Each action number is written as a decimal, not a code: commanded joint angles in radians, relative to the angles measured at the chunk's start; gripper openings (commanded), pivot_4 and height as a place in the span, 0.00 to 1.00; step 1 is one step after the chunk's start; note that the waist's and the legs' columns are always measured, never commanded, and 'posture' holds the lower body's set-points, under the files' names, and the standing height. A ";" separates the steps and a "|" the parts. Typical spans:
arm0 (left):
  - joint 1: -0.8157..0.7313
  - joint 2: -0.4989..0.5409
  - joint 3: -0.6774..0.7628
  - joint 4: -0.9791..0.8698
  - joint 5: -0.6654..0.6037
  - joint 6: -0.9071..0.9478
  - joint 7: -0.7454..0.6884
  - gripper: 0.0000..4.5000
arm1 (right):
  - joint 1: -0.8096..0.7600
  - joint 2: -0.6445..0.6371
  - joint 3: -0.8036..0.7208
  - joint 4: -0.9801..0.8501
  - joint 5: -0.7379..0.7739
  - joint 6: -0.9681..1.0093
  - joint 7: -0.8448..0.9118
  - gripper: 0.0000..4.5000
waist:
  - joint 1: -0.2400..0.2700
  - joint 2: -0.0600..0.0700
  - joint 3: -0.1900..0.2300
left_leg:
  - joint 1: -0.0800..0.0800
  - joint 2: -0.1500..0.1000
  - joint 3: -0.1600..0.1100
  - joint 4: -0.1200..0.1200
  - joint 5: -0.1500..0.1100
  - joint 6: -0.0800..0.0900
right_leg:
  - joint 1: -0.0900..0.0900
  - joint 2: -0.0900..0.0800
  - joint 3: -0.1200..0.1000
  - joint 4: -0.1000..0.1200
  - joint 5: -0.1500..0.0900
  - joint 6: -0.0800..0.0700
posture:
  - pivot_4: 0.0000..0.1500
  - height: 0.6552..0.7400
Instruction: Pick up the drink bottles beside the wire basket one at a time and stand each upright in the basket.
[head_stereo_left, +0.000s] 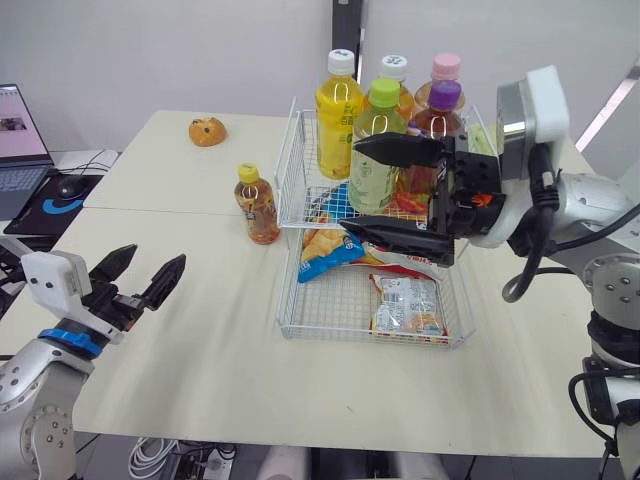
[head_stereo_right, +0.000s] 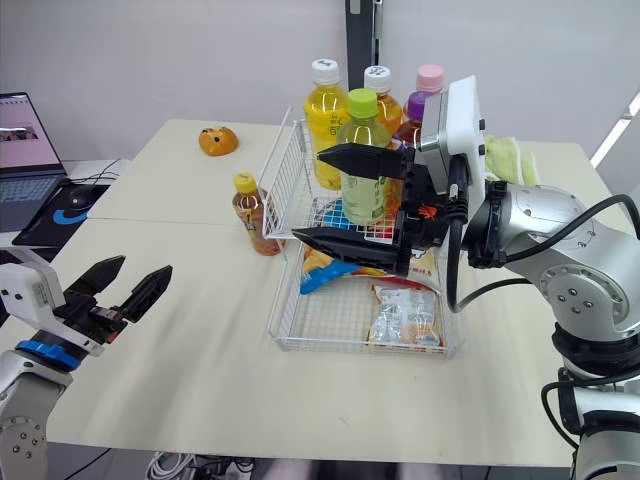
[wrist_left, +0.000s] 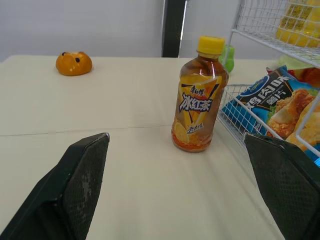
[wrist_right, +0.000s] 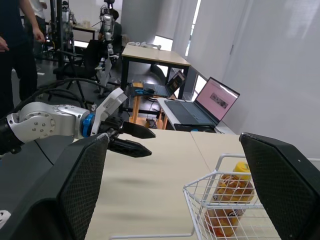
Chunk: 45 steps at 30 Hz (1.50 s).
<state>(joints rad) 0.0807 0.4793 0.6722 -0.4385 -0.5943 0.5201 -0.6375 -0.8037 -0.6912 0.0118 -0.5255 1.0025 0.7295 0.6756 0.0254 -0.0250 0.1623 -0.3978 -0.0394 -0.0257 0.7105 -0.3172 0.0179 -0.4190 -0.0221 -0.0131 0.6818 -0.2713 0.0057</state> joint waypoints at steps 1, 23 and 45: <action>-0.042 0.017 -0.053 -0.002 -0.005 -0.033 0.018 1.00 | -0.020 -0.008 -0.032 -0.015 -0.017 0.000 -0.003 1.00 | -0.001 0.000 0.000 | 0.000 0.000 0.000 0.000 0.000 0.000 | 0.000 0.000 0.000 0.000 0.000 0.000 | 1.00 1.00; -0.816 -0.029 -0.484 0.809 0.318 -0.317 0.097 1.00 | 0.078 -0.113 -0.194 -0.223 0.117 0.135 -0.274 1.00 | -0.013 0.000 -0.001 | -0.002 0.000 0.001 0.000 0.002 -0.004 | -0.002 0.000 0.000 0.000 0.000 0.001 | 1.00 1.00; -0.819 -0.019 -0.479 0.847 0.324 -0.353 0.093 0.30 | 0.096 -0.165 -0.203 -0.255 0.205 0.123 -0.359 1.00 | -0.012 0.000 -0.001 | -0.002 0.000 0.001 0.000 0.002 -0.003 | -0.001 0.000 0.000 0.000 0.000 0.001 | 1.00 1.00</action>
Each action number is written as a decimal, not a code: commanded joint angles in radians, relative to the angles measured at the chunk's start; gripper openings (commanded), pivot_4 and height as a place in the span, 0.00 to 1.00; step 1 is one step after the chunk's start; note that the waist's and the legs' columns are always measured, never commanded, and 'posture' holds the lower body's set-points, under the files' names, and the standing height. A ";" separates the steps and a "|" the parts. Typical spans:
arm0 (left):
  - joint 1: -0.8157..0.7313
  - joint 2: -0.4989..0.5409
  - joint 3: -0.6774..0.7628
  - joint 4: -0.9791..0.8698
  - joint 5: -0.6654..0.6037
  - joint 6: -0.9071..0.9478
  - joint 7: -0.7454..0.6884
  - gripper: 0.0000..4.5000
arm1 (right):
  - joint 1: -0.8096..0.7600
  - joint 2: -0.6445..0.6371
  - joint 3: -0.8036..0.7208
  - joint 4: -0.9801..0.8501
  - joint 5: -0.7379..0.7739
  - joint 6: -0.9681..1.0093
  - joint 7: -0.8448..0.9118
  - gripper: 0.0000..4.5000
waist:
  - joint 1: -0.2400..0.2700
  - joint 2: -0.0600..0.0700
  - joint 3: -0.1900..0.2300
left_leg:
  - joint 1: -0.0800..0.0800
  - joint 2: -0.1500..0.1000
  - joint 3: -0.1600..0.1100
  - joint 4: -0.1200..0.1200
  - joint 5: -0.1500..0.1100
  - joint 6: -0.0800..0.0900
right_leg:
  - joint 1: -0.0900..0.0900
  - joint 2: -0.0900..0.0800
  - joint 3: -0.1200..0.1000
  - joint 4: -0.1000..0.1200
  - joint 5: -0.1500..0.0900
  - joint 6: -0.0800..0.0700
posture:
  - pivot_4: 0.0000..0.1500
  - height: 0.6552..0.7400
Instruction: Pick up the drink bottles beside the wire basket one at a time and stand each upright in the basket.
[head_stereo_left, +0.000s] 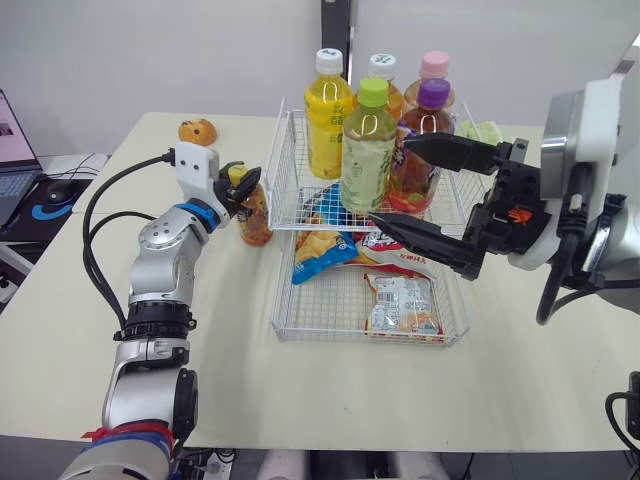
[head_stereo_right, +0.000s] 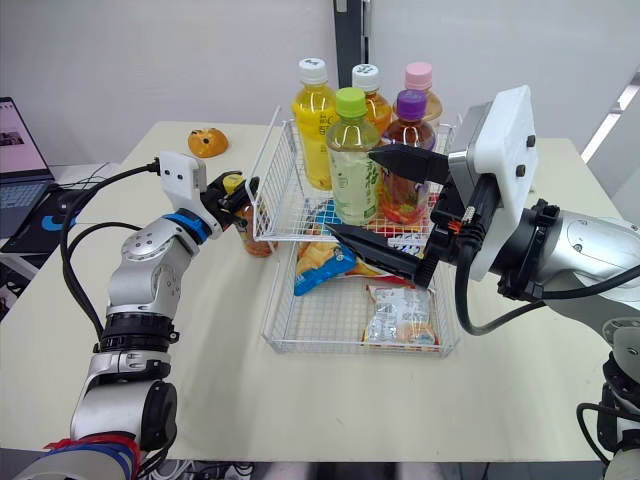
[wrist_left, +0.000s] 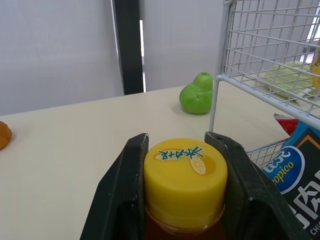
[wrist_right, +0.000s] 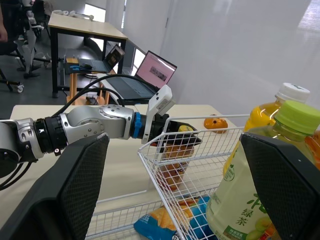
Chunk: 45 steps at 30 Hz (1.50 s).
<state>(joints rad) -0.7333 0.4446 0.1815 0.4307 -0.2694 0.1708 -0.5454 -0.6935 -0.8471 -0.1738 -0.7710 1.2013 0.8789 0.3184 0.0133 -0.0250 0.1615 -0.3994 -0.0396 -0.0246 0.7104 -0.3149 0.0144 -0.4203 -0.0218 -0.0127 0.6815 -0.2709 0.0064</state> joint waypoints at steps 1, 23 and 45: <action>-0.003 0.017 0.013 -0.023 -0.002 -0.003 -0.001 0.30 | -0.014 -0.009 -0.016 -0.009 0.005 -0.027 0.000 1.00 | 0.000 0.000 0.000 | 0.000 0.000 0.000 0.000 0.000 0.000 | 0.000 0.000 0.000 0.000 0.000 0.000 | 1.00 1.00; -0.540 0.491 -0.014 0.143 -0.239 0.400 -0.776 0.30 | -0.013 0.024 0.032 0.032 -0.069 -0.064 0.063 1.00 | -0.009 -0.002 0.001 | -0.002 -0.001 0.000 0.001 0.000 0.000 | -0.001 0.000 -0.001 -0.001 0.000 0.000 | 1.00 1.00; -0.766 0.209 -0.082 0.173 -0.244 0.490 -0.864 0.30 | 0.029 0.036 0.012 -0.022 -0.099 -0.058 0.007 1.00 | -0.016 -0.004 0.003 | -0.003 0.000 0.000 0.001 0.000 0.001 | -0.003 0.001 0.001 0.000 0.000 0.000 | 1.00 1.00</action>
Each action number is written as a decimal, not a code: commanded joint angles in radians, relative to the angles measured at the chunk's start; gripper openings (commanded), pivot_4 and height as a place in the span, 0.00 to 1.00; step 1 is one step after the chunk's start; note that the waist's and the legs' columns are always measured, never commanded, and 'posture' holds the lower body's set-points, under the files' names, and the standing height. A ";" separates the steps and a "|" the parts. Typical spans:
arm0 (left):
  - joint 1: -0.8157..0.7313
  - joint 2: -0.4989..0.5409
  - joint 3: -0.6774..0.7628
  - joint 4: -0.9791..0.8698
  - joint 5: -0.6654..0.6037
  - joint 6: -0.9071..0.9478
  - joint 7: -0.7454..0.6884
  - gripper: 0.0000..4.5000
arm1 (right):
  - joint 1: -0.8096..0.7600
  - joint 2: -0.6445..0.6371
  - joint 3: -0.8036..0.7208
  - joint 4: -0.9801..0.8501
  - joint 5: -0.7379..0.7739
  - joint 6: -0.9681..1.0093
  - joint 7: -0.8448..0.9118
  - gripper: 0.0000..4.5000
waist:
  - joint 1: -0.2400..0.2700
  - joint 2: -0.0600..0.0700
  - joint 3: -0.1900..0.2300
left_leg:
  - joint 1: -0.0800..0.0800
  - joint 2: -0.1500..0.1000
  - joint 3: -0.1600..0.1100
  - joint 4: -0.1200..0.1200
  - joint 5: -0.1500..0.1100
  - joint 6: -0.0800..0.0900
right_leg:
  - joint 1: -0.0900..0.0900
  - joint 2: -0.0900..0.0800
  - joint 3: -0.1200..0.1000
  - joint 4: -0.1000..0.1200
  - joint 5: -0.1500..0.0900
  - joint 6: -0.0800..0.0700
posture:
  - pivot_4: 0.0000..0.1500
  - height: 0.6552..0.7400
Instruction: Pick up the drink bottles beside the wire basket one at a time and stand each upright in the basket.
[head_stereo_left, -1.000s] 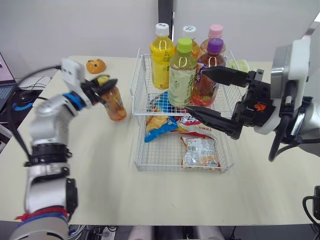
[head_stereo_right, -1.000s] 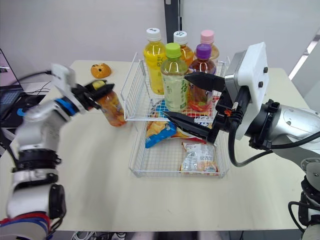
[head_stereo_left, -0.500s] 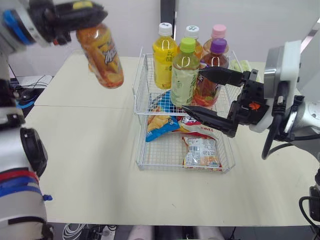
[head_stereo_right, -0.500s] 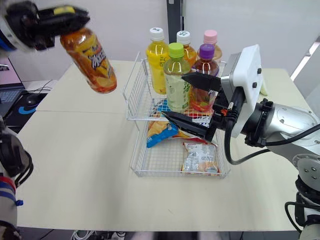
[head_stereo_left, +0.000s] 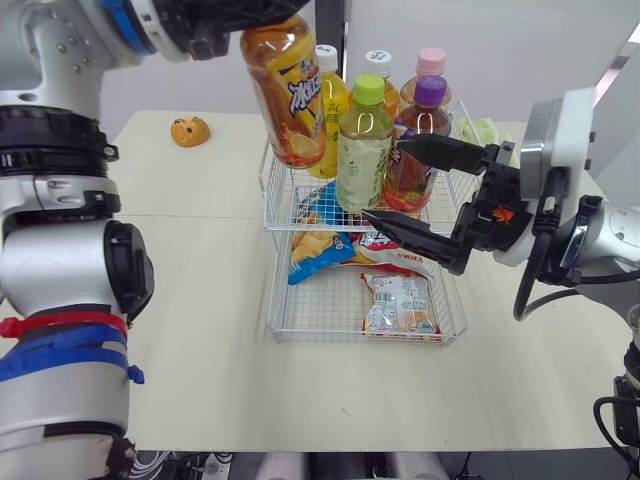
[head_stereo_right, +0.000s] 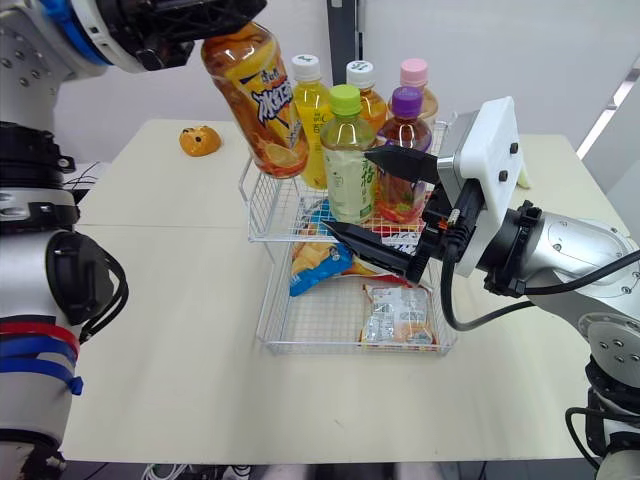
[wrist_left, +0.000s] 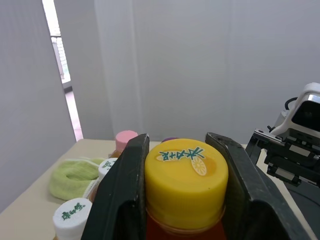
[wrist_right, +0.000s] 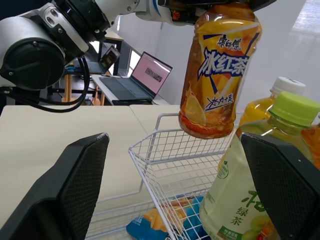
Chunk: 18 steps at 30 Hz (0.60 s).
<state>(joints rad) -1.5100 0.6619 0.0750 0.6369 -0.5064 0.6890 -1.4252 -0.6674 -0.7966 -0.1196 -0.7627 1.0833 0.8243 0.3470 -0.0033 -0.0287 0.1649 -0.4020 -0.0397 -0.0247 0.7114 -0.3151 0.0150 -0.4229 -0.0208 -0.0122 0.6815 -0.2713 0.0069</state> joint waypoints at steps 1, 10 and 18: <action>0.030 -0.016 0.018 -0.042 -0.004 -0.037 0.014 0.30 | 0.004 -0.018 -0.046 -0.033 0.024 -0.002 -0.027 1.00 | 0.000 0.000 0.000 | 0.000 0.000 0.000 0.000 0.000 0.000 | 0.000 0.000 0.000 0.000 0.000 0.000 | 1.00 1.00; 0.146 -0.089 0.010 -0.060 0.034 -0.156 0.044 0.30 | 0.016 -0.055 -0.074 -0.054 0.083 0.007 -0.074 1.00 | 0.001 0.000 0.000 | 0.000 0.000 0.000 0.000 0.000 0.000 | 0.000 0.000 0.000 0.000 0.000 0.000 | 1.00 1.00; 0.170 -0.130 0.006 -0.045 0.056 -0.216 0.061 0.30 | 0.017 -0.091 -0.092 -0.054 0.136 0.005 -0.099 1.00 | 0.002 0.000 0.000 | 0.000 0.000 0.000 0.001 0.000 0.000 | 0.000 0.000 0.000 0.000 0.000 0.000 | 1.00 1.00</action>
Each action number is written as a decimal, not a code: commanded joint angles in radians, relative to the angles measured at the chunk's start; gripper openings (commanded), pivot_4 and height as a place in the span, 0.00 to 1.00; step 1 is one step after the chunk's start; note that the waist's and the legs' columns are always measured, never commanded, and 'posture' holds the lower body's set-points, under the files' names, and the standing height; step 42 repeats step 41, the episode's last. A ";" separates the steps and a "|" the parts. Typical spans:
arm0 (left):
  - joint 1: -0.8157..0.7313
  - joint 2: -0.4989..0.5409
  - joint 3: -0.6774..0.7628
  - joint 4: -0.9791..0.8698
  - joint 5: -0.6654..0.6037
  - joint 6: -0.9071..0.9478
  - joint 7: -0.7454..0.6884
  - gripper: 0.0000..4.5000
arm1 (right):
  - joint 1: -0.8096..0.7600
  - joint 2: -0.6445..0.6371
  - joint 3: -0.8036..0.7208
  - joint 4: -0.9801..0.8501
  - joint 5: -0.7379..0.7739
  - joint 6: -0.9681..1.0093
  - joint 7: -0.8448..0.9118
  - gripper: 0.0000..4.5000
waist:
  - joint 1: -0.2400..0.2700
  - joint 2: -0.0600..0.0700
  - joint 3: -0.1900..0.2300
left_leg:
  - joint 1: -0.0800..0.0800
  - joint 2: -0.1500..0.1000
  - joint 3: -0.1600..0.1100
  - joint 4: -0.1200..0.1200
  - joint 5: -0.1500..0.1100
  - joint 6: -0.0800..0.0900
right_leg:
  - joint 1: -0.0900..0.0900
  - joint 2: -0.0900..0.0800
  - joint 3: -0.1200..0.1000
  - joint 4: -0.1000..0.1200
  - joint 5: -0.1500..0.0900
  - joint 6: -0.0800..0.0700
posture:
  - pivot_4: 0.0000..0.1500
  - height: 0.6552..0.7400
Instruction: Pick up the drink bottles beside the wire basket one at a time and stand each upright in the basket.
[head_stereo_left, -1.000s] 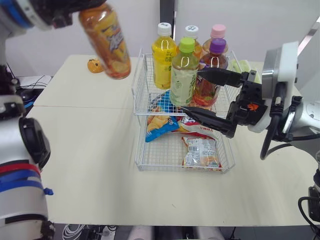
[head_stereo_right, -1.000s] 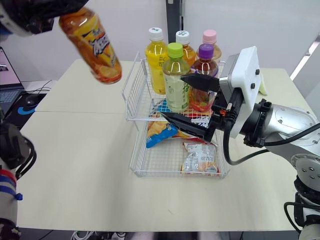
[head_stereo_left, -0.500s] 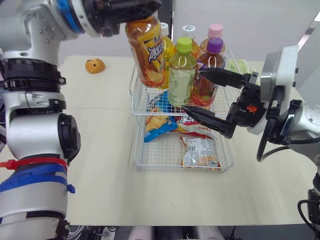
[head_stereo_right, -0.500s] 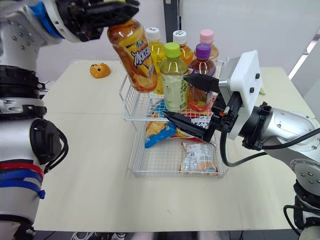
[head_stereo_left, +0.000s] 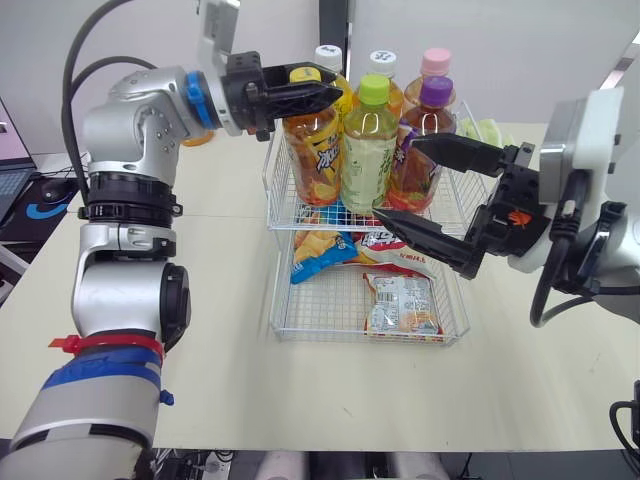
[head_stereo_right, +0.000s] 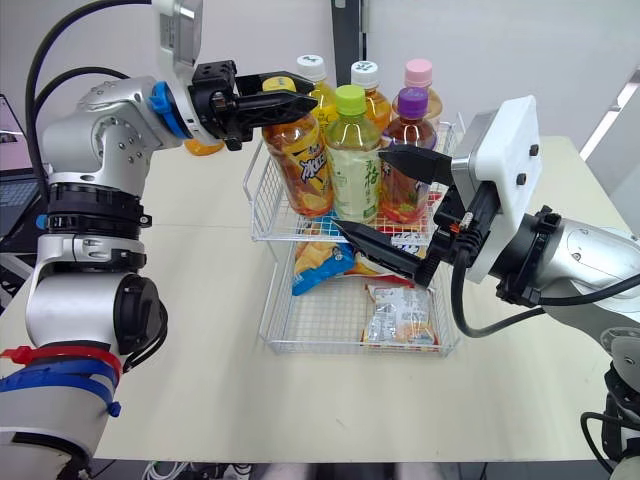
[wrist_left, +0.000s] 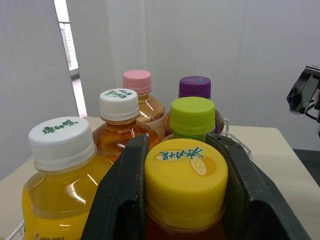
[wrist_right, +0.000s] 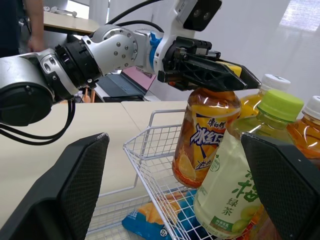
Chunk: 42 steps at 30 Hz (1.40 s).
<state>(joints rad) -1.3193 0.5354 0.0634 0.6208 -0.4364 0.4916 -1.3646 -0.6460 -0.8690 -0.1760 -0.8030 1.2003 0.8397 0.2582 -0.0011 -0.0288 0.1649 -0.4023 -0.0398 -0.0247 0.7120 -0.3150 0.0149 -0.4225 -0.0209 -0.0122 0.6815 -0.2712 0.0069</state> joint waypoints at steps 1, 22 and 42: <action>-0.021 -0.004 0.017 -0.029 -0.014 -0.019 -0.001 0.47 | -0.004 -0.023 -0.036 -0.013 0.023 -0.011 -0.012 1.00 | 0.000 0.000 0.000 | 0.000 0.000 0.000 0.000 0.000 0.000 | 0.000 0.000 0.000 0.000 0.000 0.000 | 1.00 1.00; 0.132 0.277 0.223 0.004 0.005 -0.060 0.234 0.99 | 0.051 -0.191 -0.220 0.281 -0.181 -0.084 0.210 1.00 | 0.004 0.003 -0.001 | 0.002 0.000 0.001 0.000 0.000 0.000 | 0.001 0.000 0.000 0.001 0.000 0.000 | 1.00 1.00; 0.908 0.152 0.297 -0.145 0.158 -0.441 0.675 0.99 | 0.556 0.075 -0.362 1.060 -0.784 -0.781 0.465 1.00 | 0.023 0.005 -0.004 | 0.004 0.000 0.003 -0.001 -0.001 0.001 | 0.002 -0.001 0.002 0.002 0.001 0.001 | 1.00 1.00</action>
